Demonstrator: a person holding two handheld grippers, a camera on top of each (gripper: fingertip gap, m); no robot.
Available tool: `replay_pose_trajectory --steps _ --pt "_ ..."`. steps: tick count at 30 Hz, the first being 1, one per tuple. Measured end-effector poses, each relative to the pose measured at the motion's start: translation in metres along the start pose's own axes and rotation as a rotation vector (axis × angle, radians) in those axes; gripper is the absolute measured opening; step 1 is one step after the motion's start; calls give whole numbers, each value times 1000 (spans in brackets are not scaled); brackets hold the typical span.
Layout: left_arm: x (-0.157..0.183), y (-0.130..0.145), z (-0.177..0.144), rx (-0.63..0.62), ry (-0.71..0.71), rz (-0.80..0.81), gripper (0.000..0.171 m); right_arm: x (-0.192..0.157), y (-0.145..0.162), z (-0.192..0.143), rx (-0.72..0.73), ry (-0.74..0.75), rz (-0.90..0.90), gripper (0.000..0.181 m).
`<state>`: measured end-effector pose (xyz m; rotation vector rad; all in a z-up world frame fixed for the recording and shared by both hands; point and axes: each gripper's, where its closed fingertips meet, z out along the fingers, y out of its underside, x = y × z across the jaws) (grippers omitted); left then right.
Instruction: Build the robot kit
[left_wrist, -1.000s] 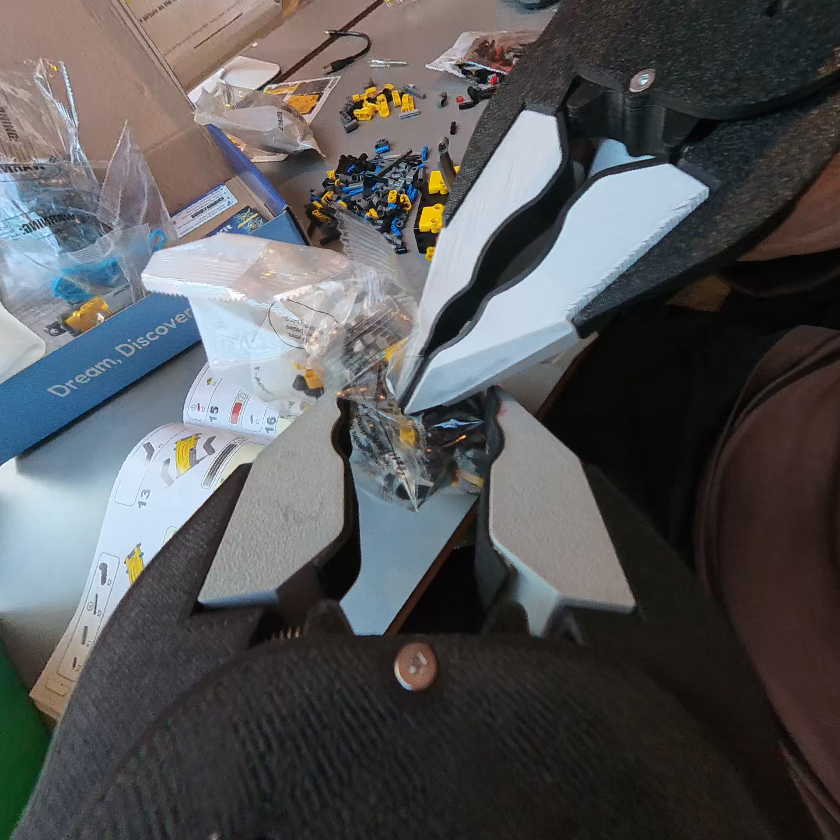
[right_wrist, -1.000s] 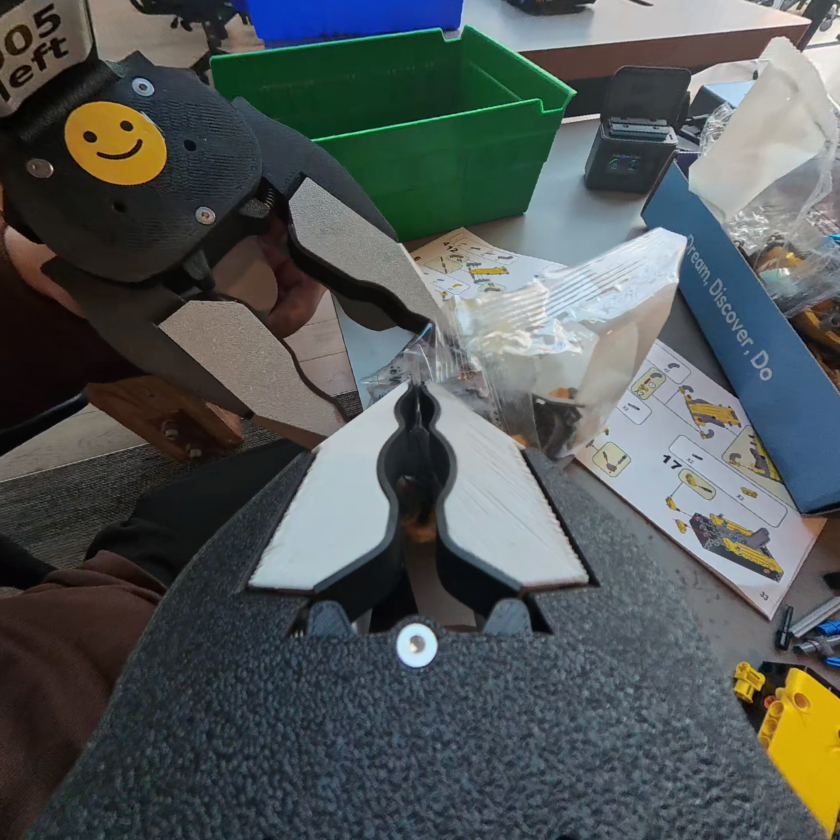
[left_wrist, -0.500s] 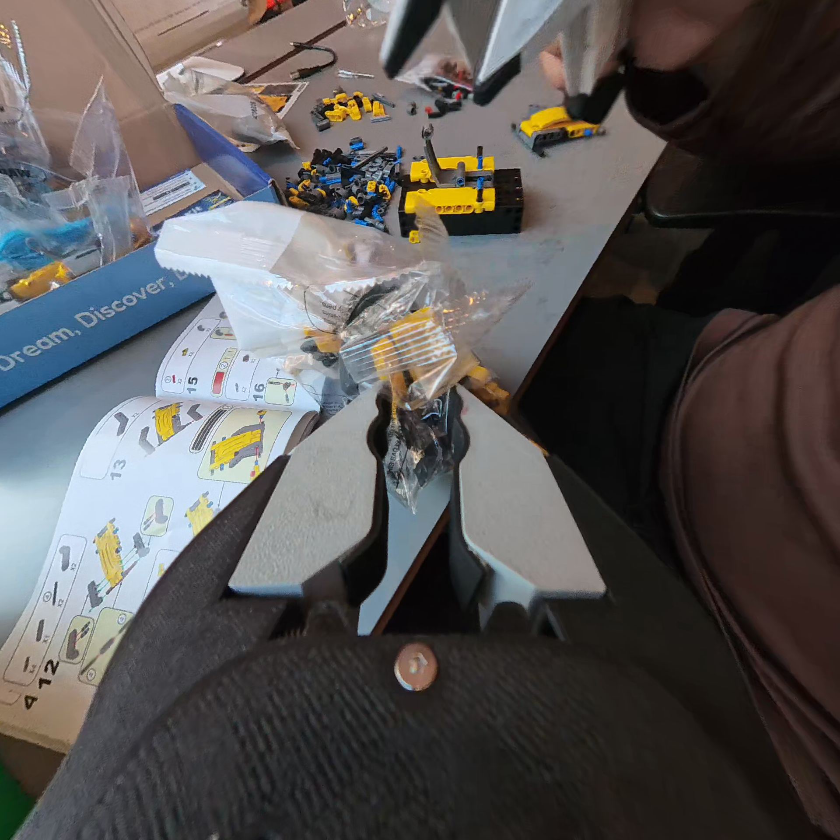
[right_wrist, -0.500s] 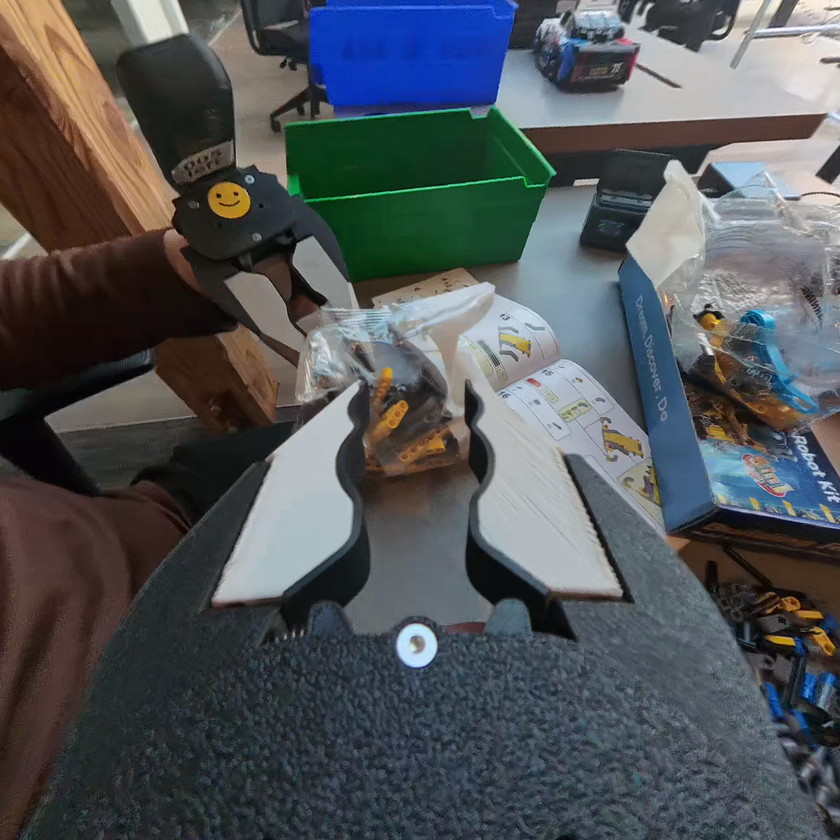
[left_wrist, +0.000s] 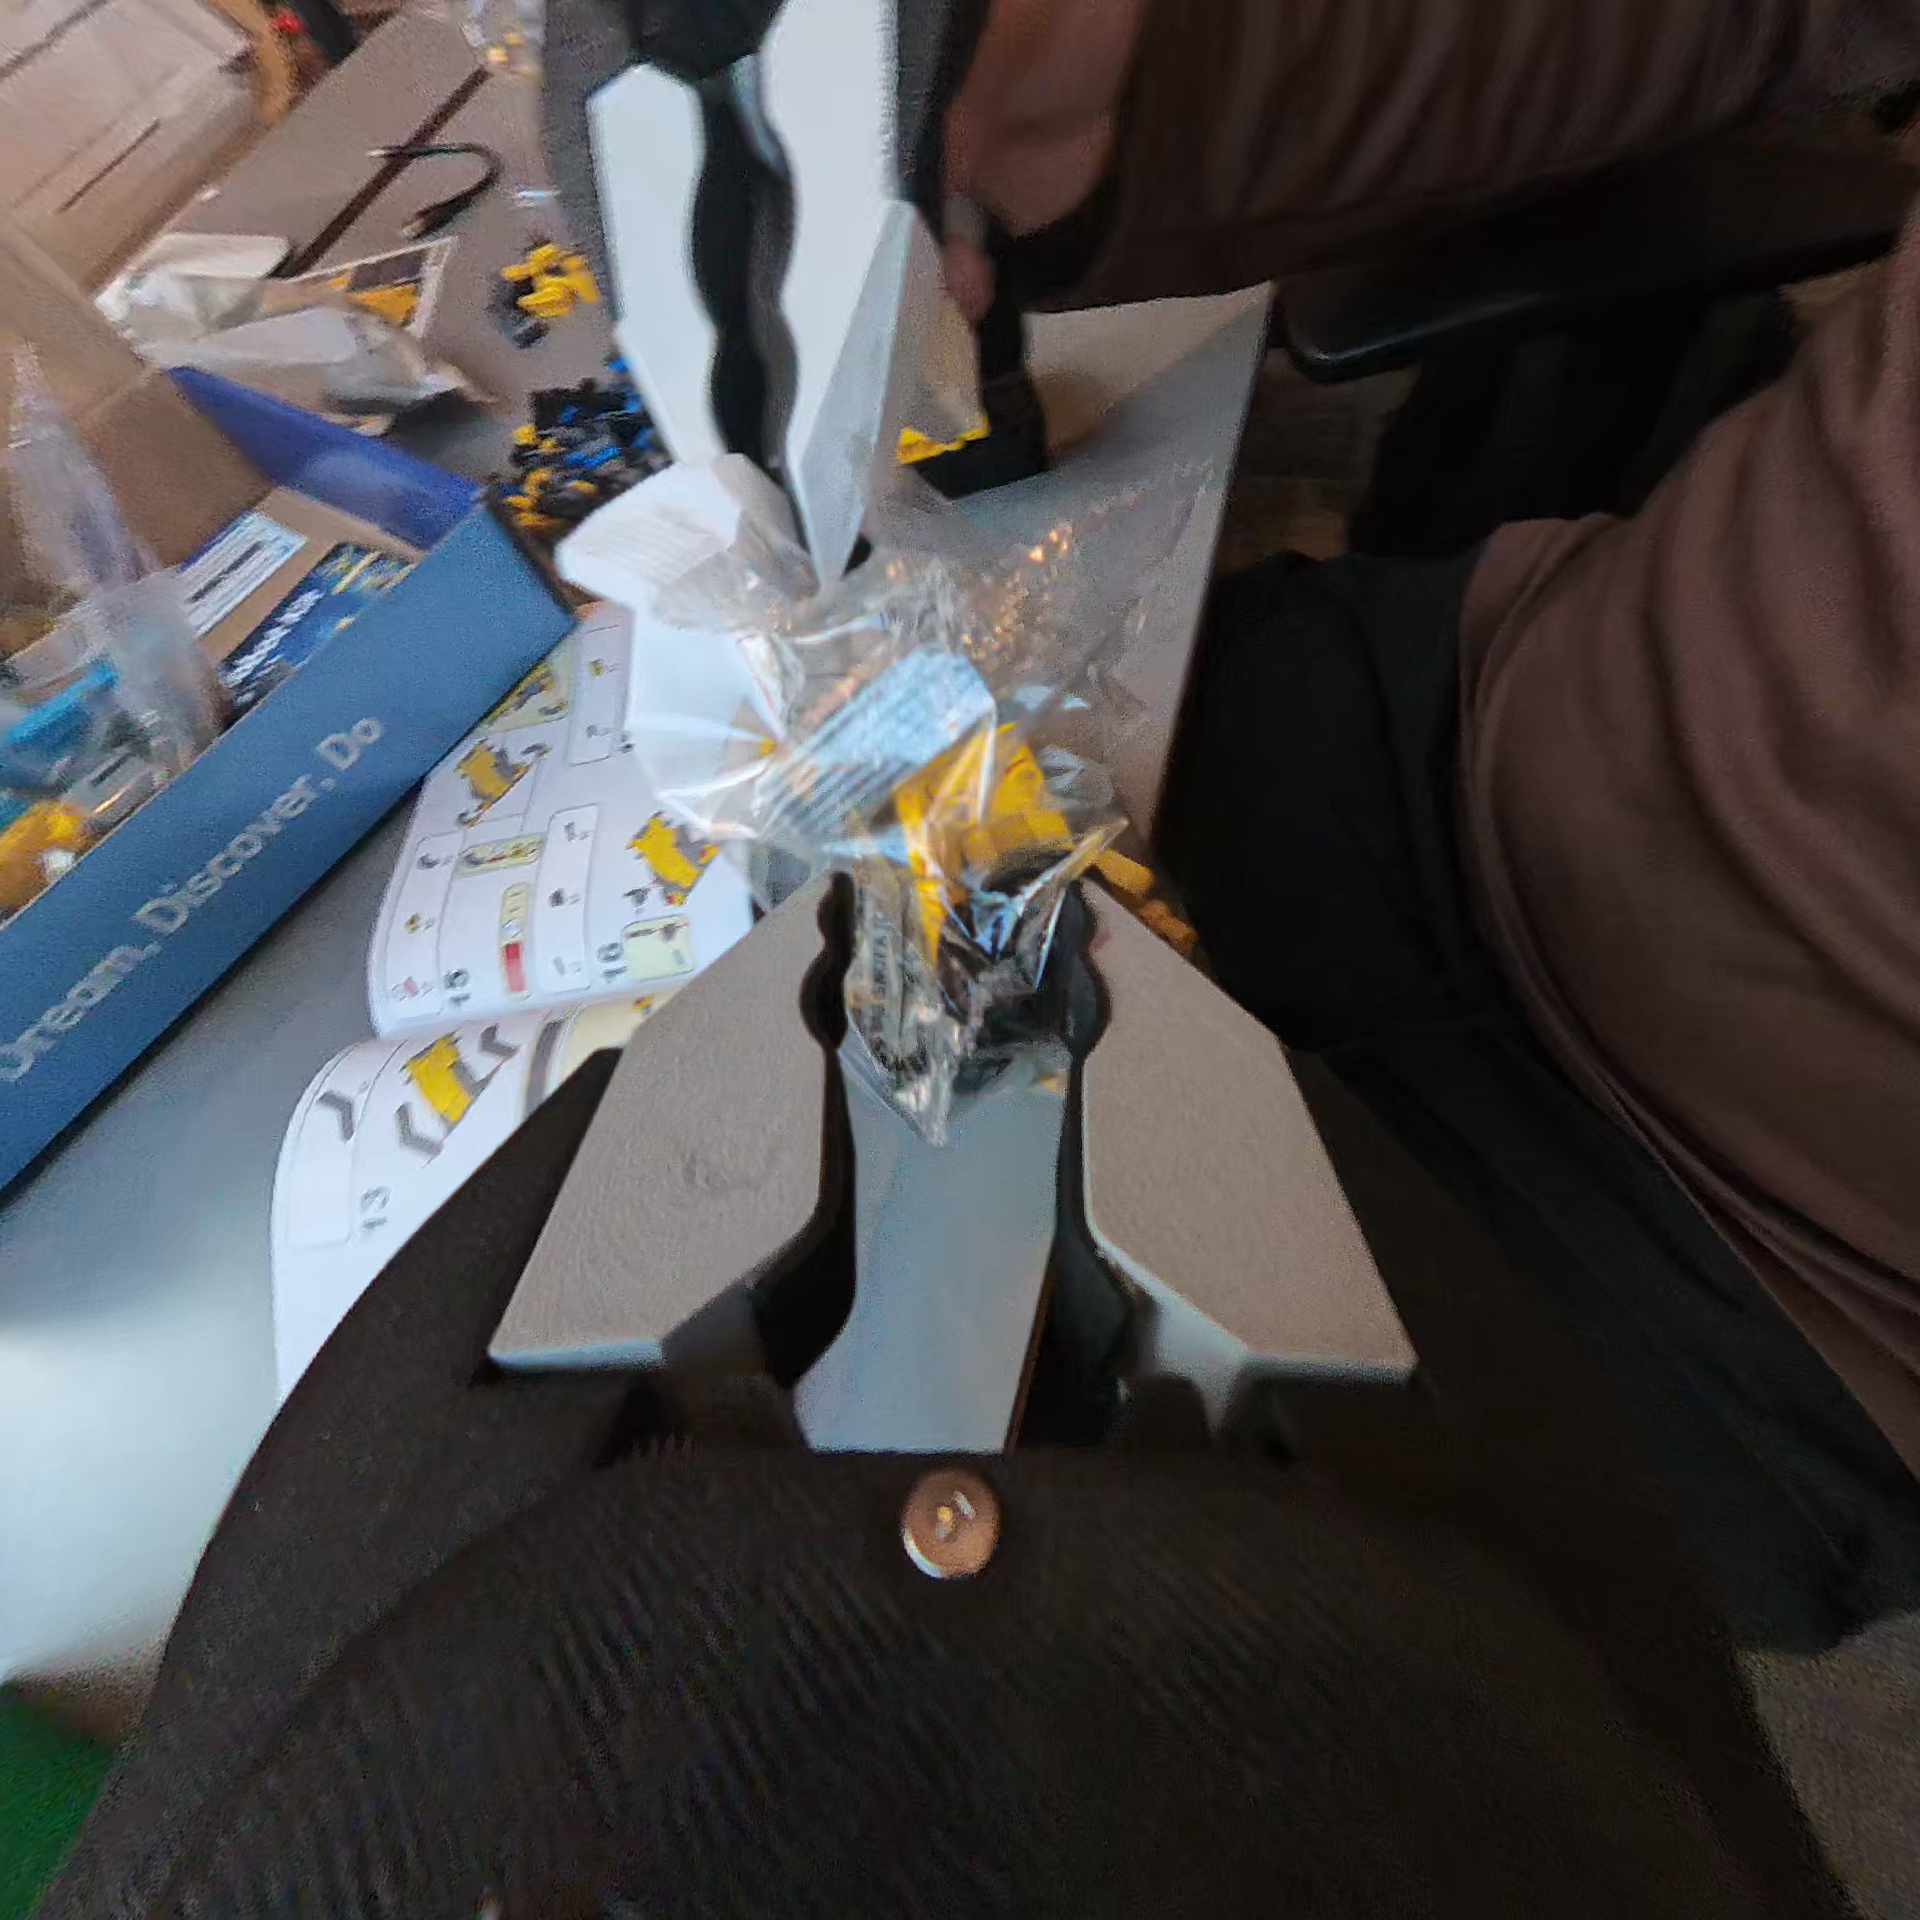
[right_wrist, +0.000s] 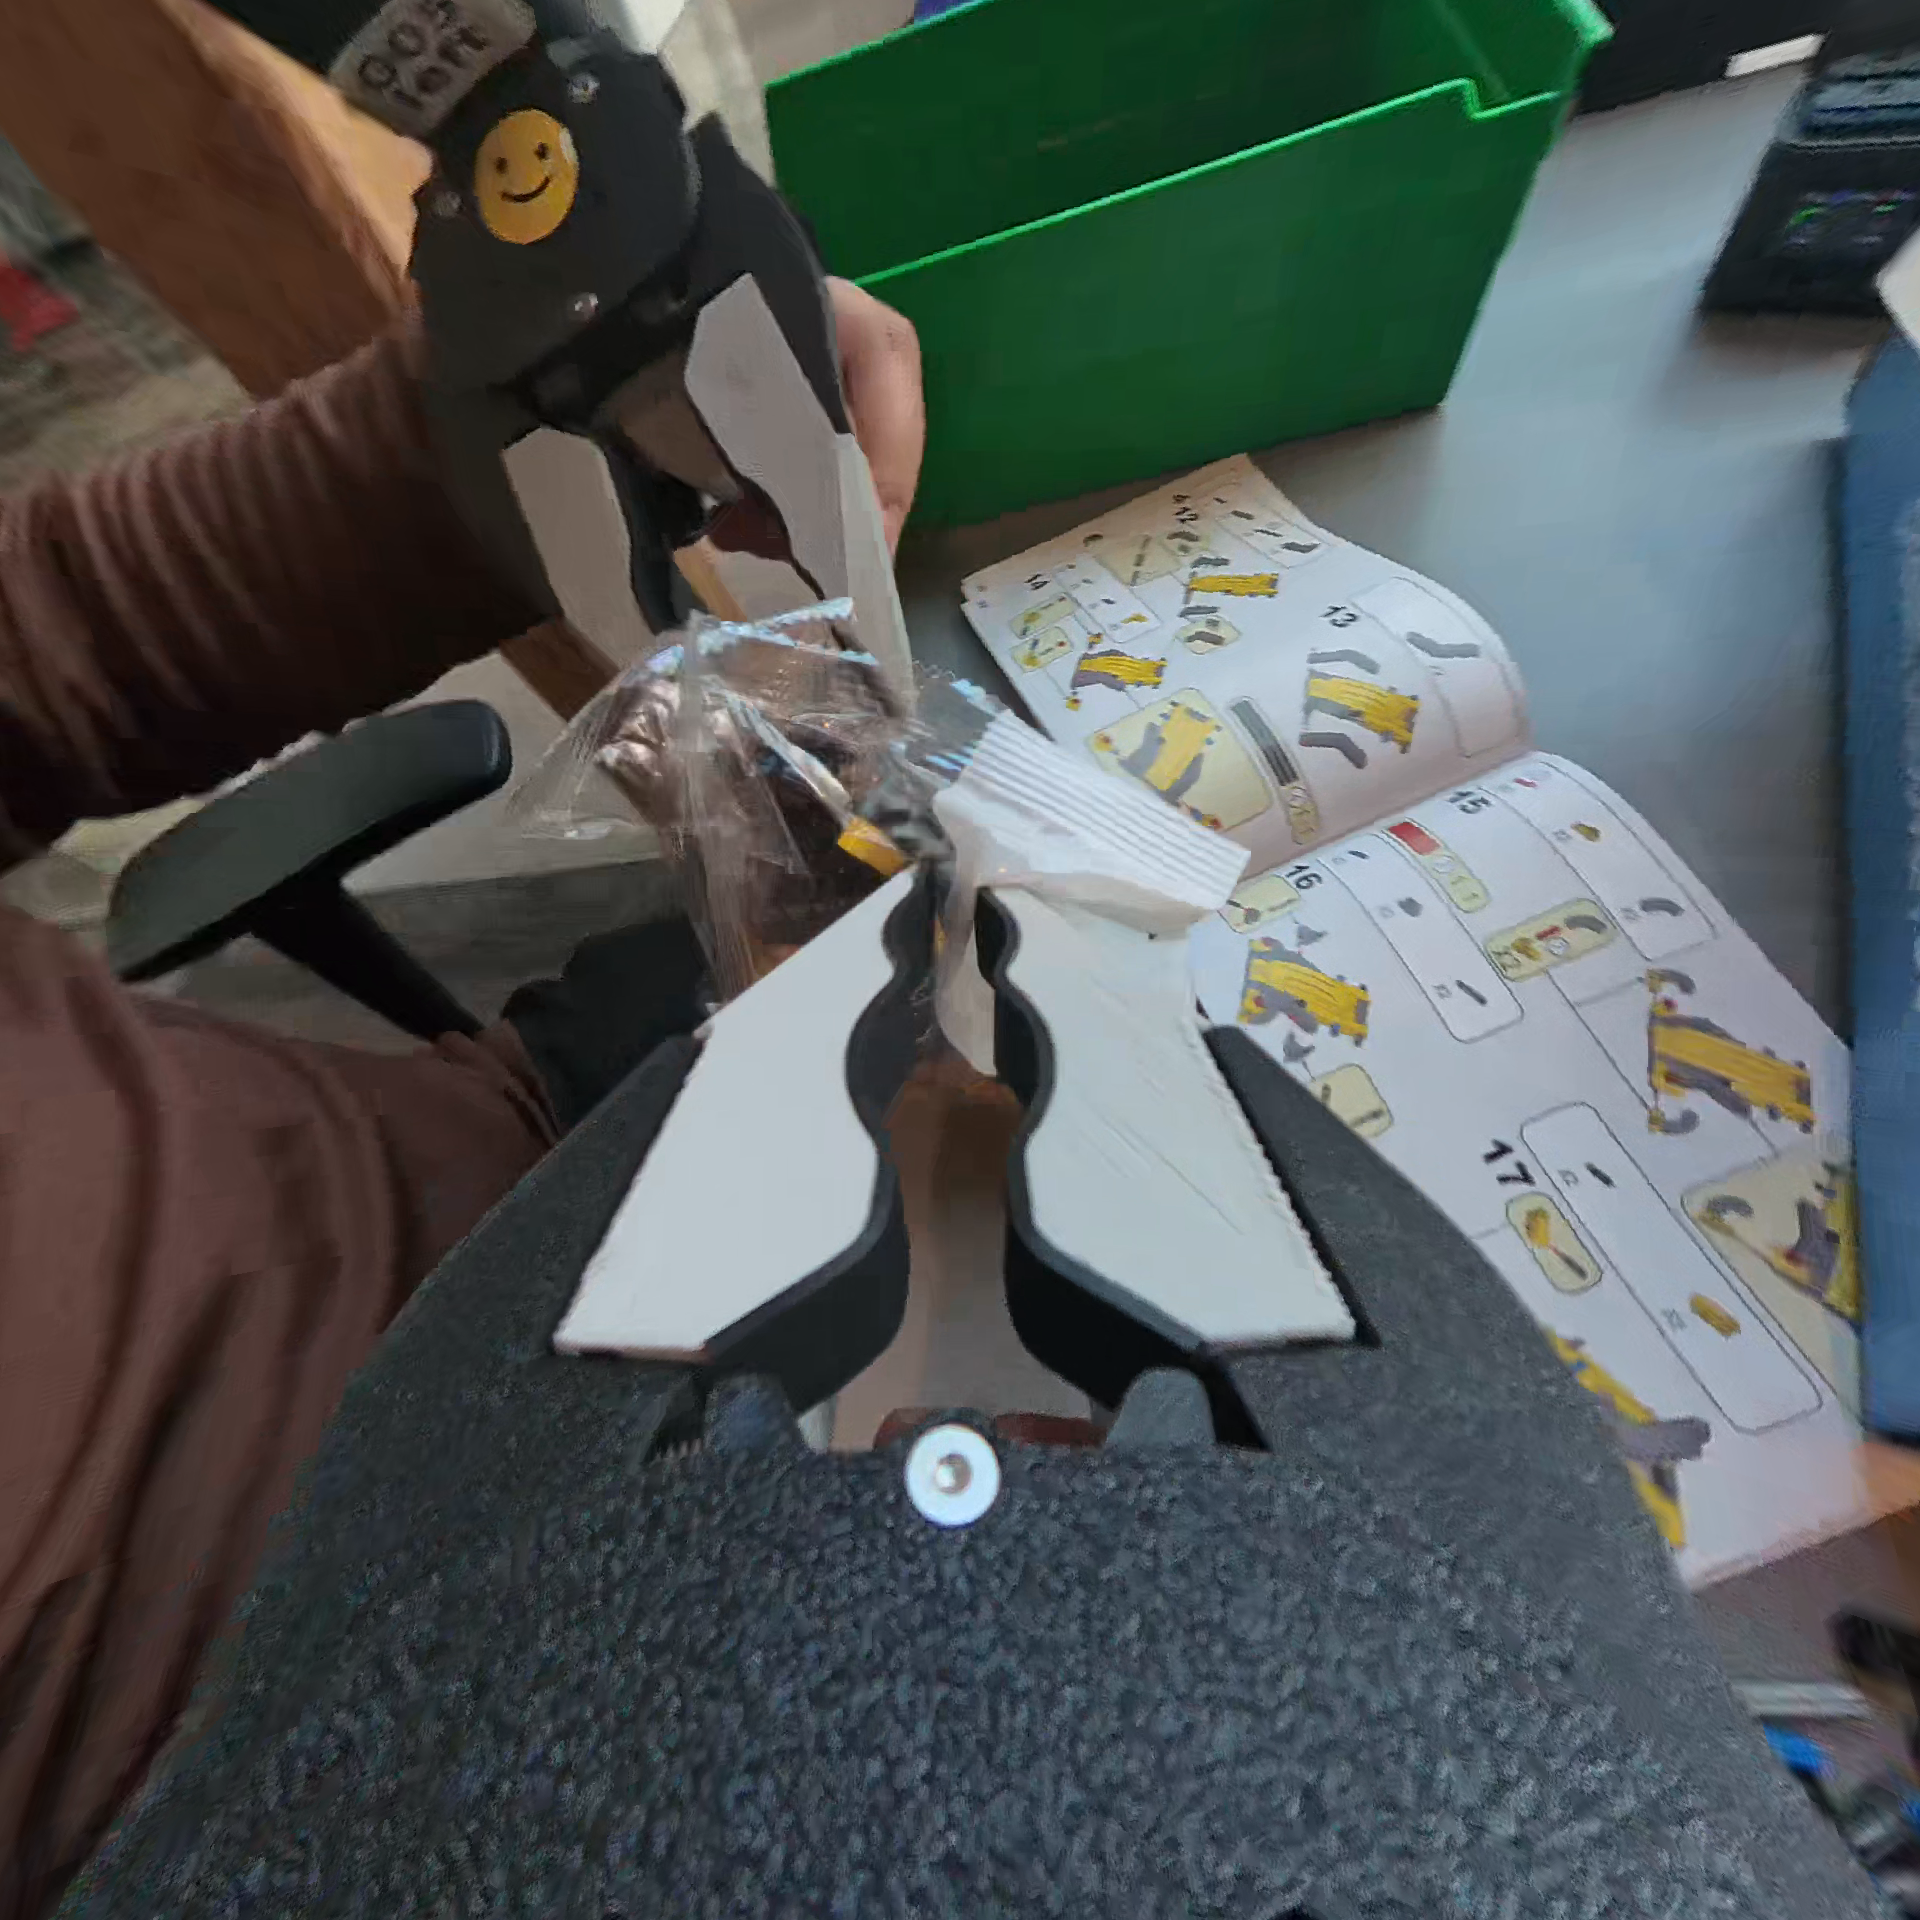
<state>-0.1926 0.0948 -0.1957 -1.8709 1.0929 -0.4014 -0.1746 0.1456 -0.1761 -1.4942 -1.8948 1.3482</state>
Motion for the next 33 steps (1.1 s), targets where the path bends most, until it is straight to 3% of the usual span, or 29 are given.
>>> replay_pose_trajectory --steps 4,7,11,13,16,19,24,29,33 --pt "-31 9 -15 29 -225 -194 65 22 -1 -12 79 116 204 3" --pt "-32 17 -16 48 -334 -282 69 27 2 -14 72 143 222 4" --pt "-29 39 -4 -133 -451 -336 83 48 2 -19 46 323 186 4" --pt "-26 33 -5 -166 -489 -350 83 50 -2 -23 58 372 172 4" --pt "-21 13 -6 -95 -506 -392 86 45 -3 -23 68 371 161 4" --pt "-24 21 2 -136 -587 -427 78 41 -2 -21 78 350 184 5" --pt "-14 31 34 -233 -578 -335 74 30 0 -15 67 294 202 7" --pt "-17 31 31 -158 -565 -339 20 43 1 -27 63 358 191 7" --pt "-25 36 22 -75 -537 -444 10 48 1 -36 75 353 209 8"
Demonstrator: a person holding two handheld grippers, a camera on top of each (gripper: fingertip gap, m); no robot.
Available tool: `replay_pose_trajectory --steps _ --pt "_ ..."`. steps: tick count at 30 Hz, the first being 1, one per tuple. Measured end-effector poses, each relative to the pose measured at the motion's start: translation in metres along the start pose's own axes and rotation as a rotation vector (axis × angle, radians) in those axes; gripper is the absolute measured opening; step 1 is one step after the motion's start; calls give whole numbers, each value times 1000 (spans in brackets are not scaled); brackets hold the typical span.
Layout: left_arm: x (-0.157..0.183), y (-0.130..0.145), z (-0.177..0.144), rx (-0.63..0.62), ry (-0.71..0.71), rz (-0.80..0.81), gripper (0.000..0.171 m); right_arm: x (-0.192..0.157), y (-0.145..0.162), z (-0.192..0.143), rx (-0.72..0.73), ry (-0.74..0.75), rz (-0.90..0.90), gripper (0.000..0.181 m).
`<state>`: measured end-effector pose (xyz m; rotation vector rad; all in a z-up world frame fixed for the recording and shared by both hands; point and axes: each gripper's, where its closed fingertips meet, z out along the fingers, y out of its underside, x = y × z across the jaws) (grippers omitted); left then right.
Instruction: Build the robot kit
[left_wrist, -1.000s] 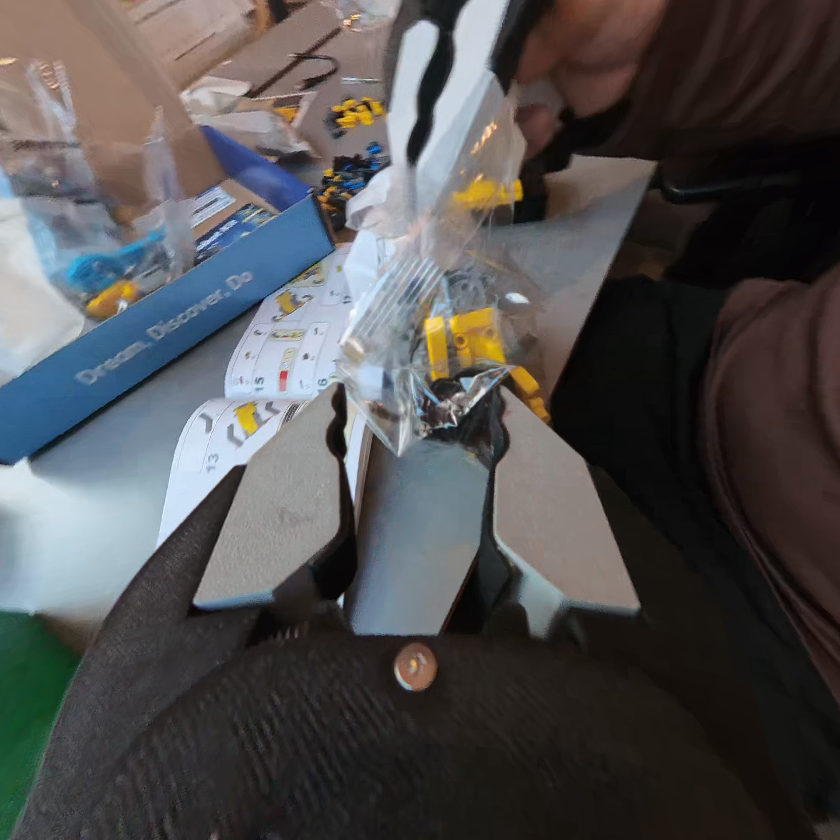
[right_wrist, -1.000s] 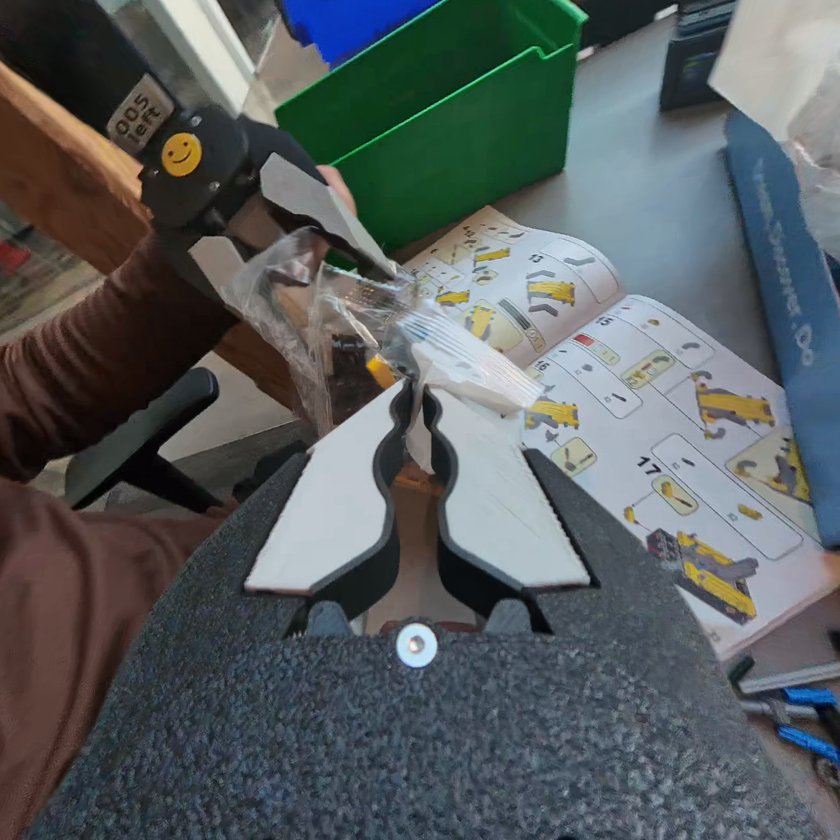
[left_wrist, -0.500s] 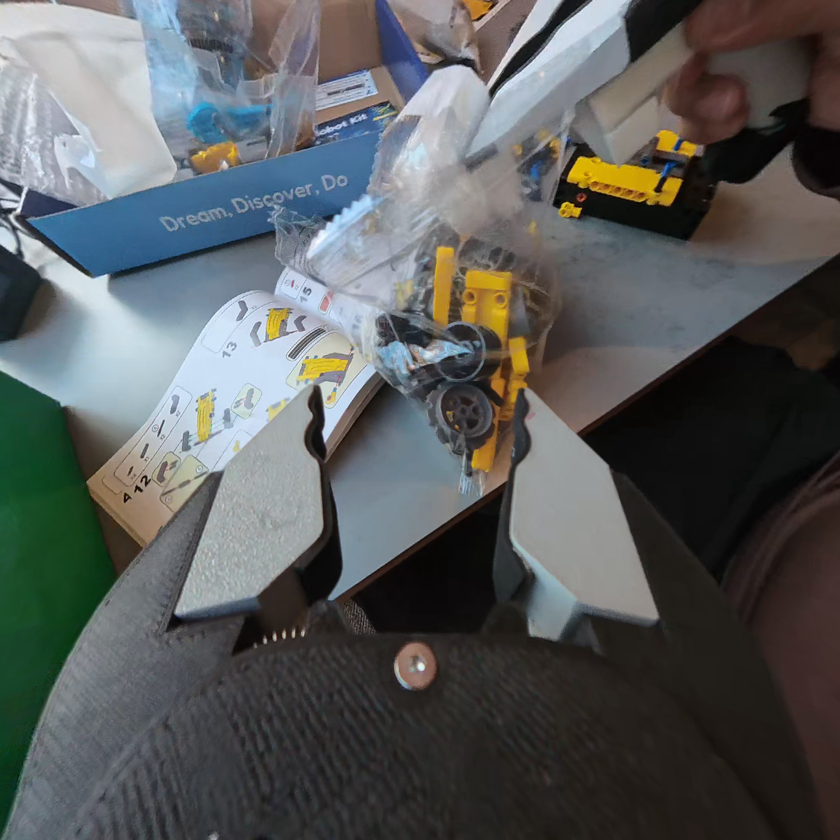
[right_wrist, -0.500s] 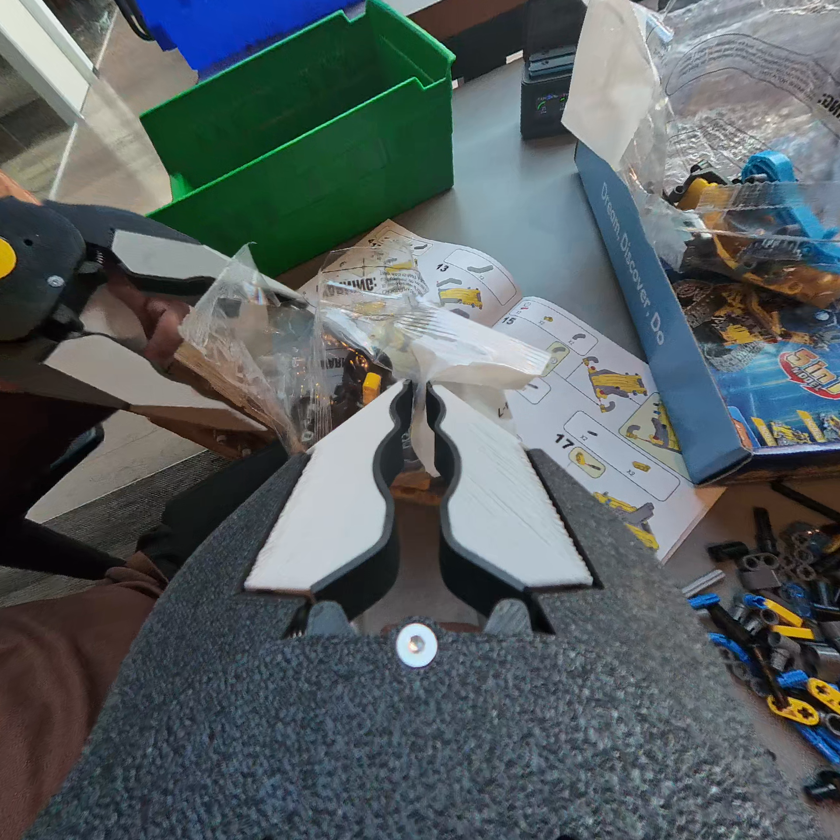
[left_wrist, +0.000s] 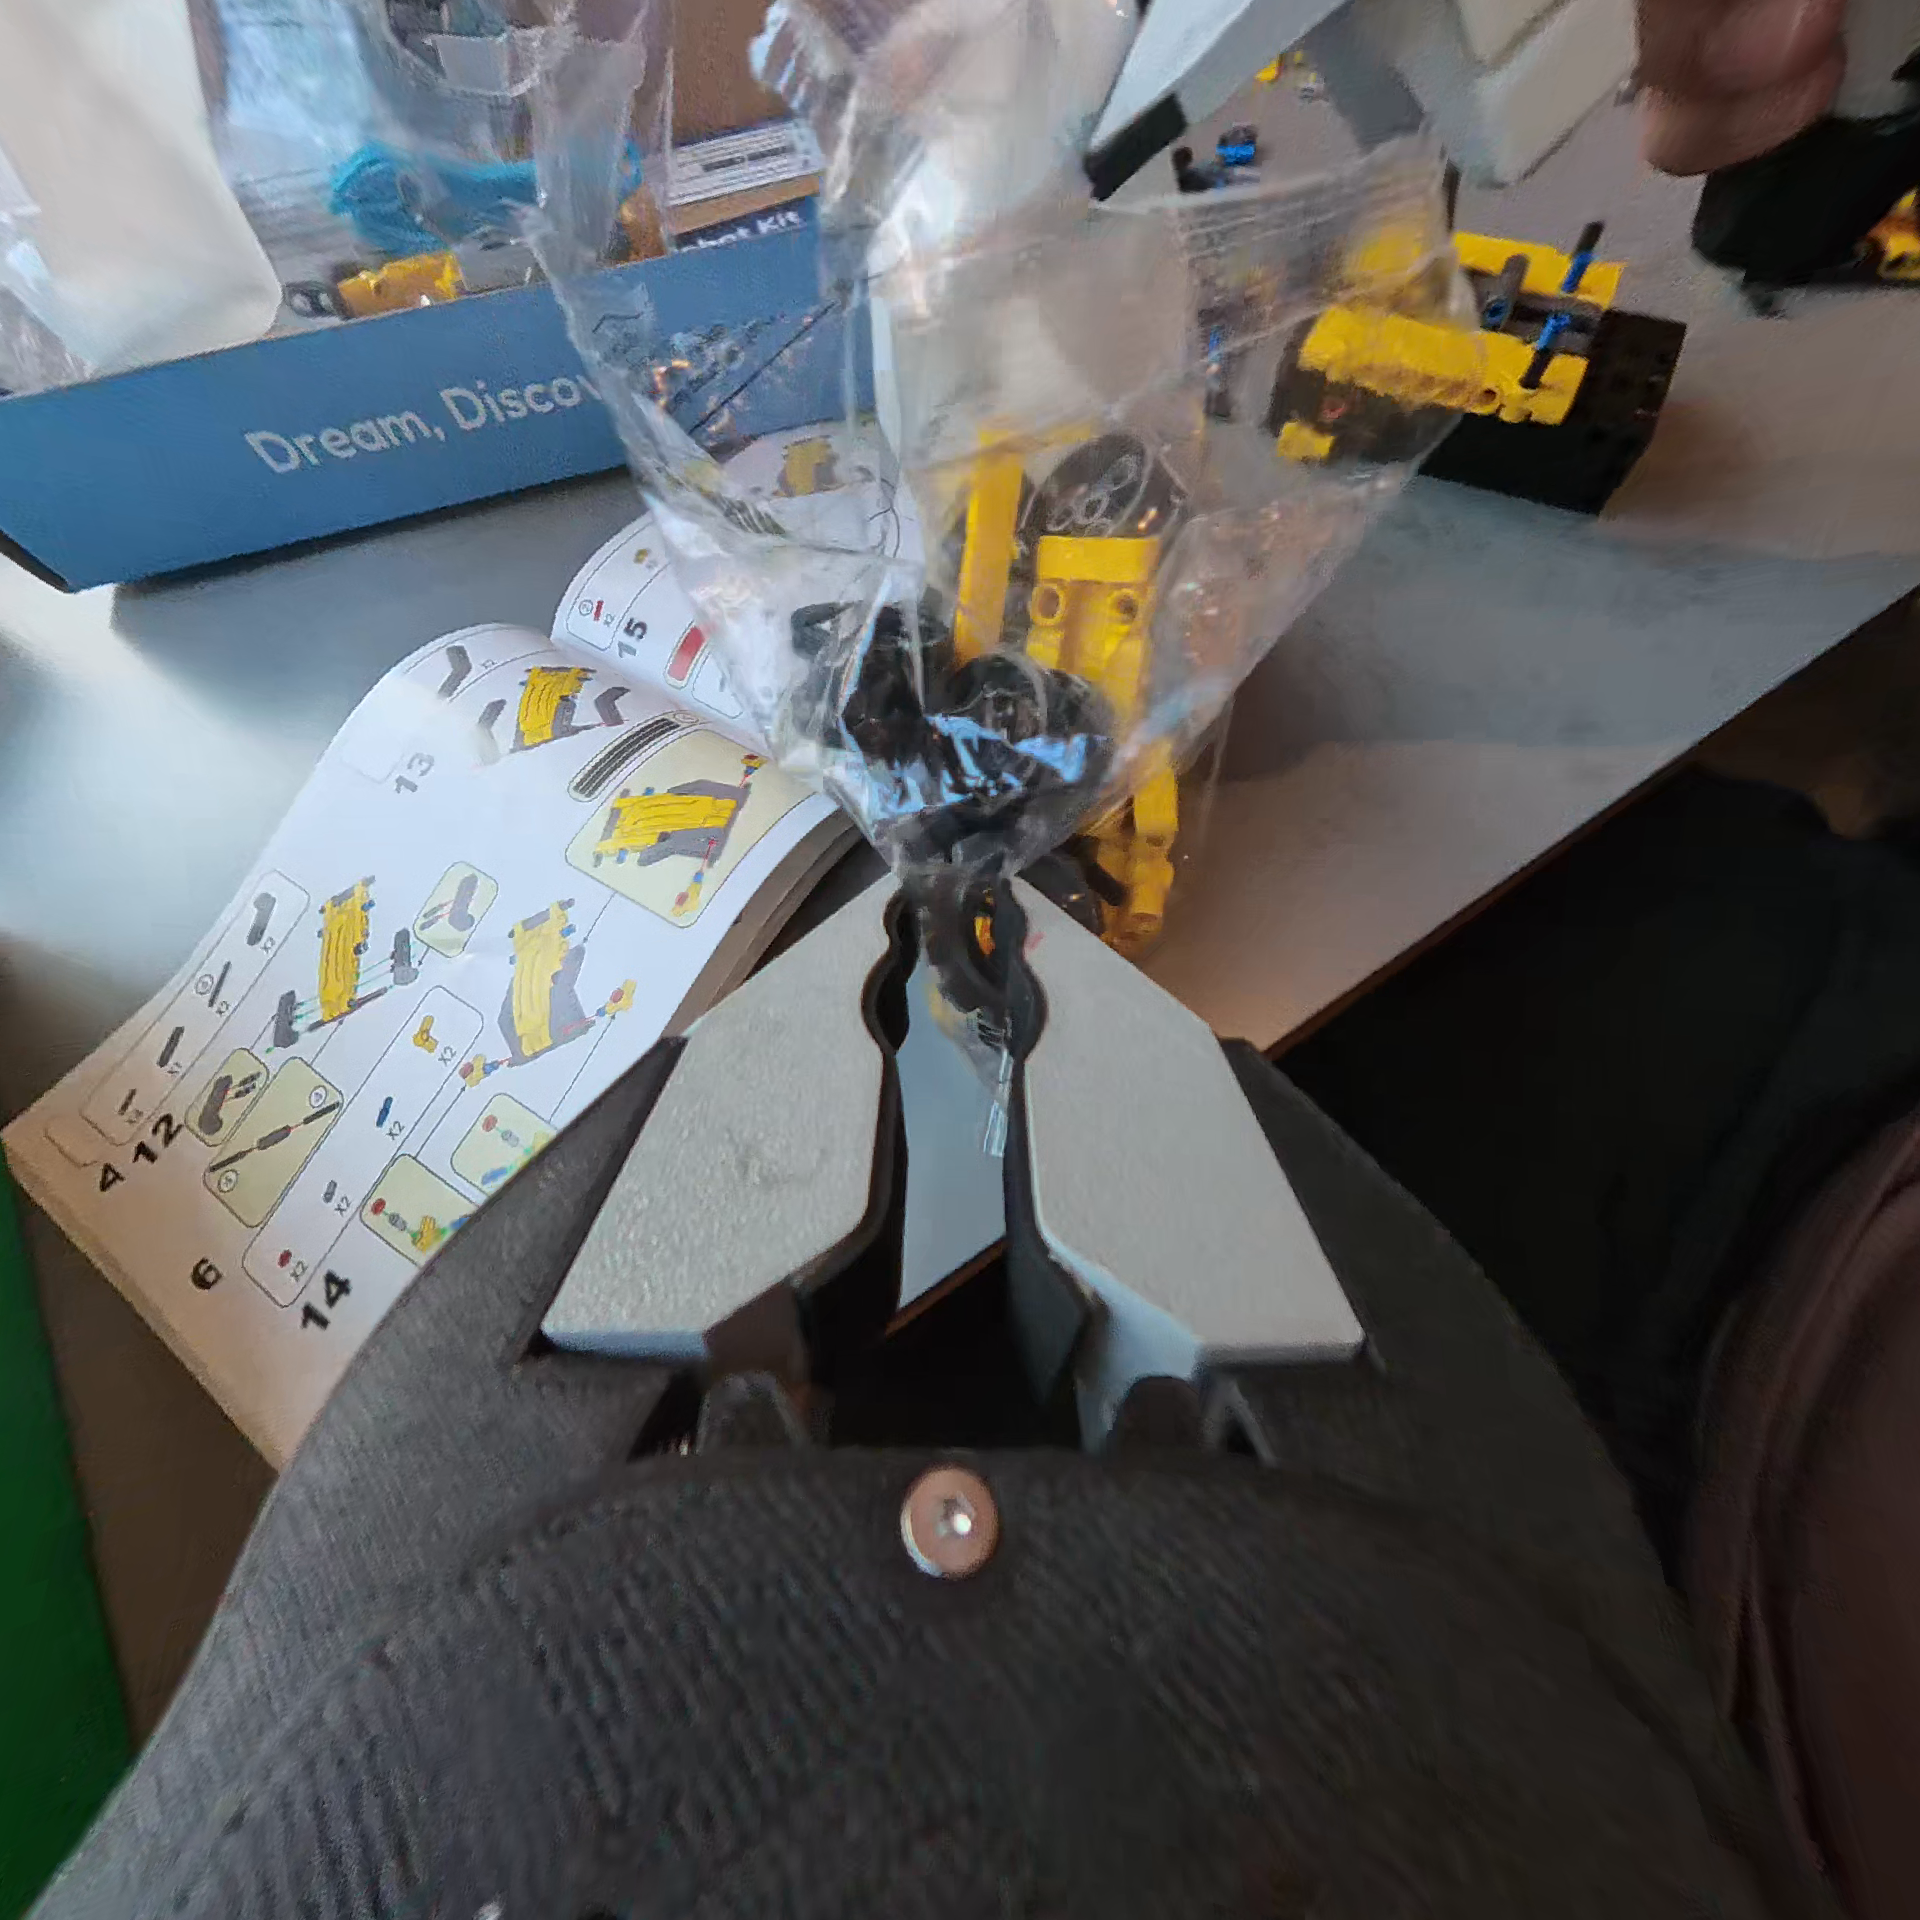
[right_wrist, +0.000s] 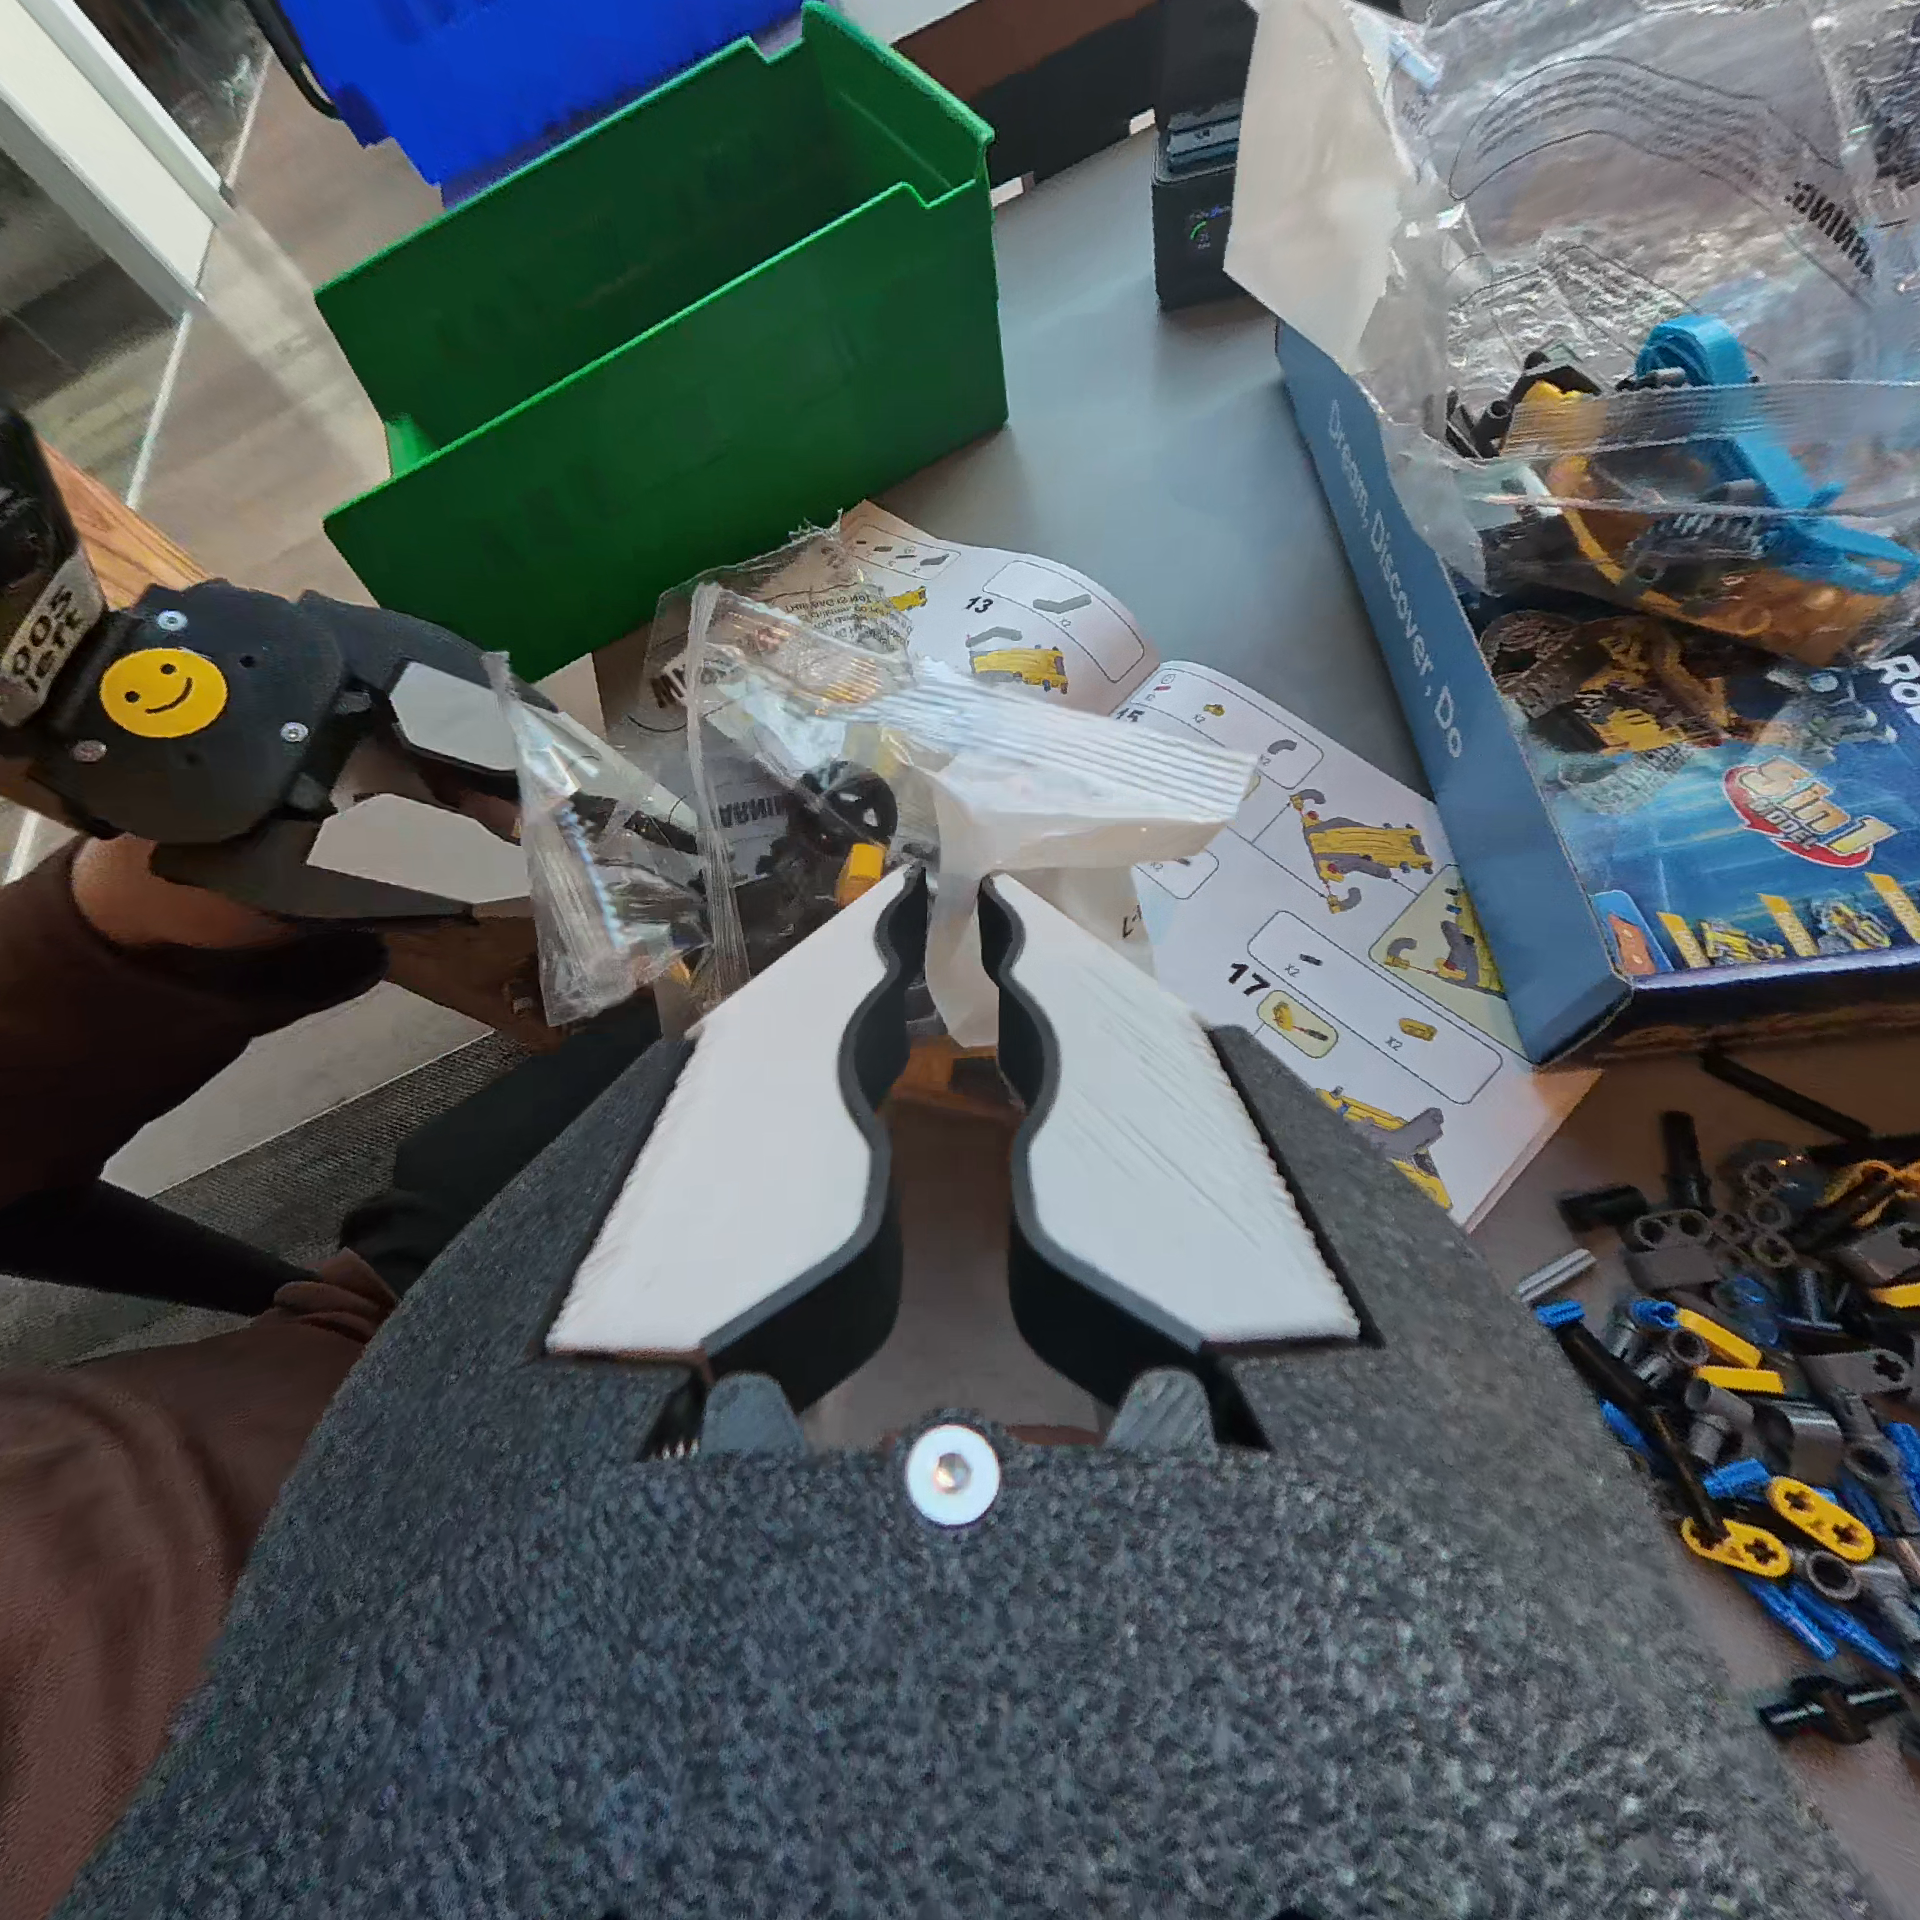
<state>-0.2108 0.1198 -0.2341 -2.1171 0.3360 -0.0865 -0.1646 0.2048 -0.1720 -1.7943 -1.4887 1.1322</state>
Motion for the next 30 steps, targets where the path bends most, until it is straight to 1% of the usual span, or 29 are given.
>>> replay_pose_trajectory --steps 2,3,4,6,8,10,13,14,16,17,18,20,22,24,26,27,29,30 --pt "-4 2 1 9 9 -33 9 3 -1 -3 -1 -2 1 8" --pt "-6 3 2 7 8 -42 9 5 -1 -6 -5 2 -8 3" --pt "-9 5 2 0 3 -46 9 6 -1 -8 -7 3 -18 1" --pt "-10 9 4 -2 6 -37 10 4 -4 -14 -3 -23 -26 2" --pt "-10 7 3 26 2 17 5 -2 -10 -19 19 -56 -42 5" --pt "-10 7 3 9 -18 76 2 -4 -11 -20 17 -48 -68 6" --pt "-9 2 -1 32 -31 136 1 -13 -9 -19 -11 -55 -129 18" --pt "-7 -1 -2 48 -25 175 1 -17 -9 -19 -12 -56 -155 19" --pt "-2 -6 -7 79 -20 258 0 -19 -11 -19 -12 -20 -199 22" --pt "-1 -9 -10 95 -23 299 0 -18 -13 -20 -11 4 -217 28" --pt "2 -13 -14 116 -25 348 0 -18 -15 -22 -6 22 -235 34" --pt "9 -17 -20 158 -21 453 0 -24 -22 -27 23 30 -281 40" --pt "14 -16 -21 161 -8 500 1 -33 -30 -32 60 26 -333 47" --pt "14 -13 -19 155 -5 491 1 -40 -25 -30 36 22 -381 42" --pt "15 -9 -17 156 7 499 0 -40 -8 -22 -59 27 -423 39" --pt "16 -8 -17 166 10 518 0 -36 -1 -17 -95 48 -444 35" --pt "18 -6 -17 169 12 549 0 -32 6 -11 -128 73 -480 9" --pt "16 -5 -17 169 3 555 0 -34 9 -10 -141 64 -489 3"
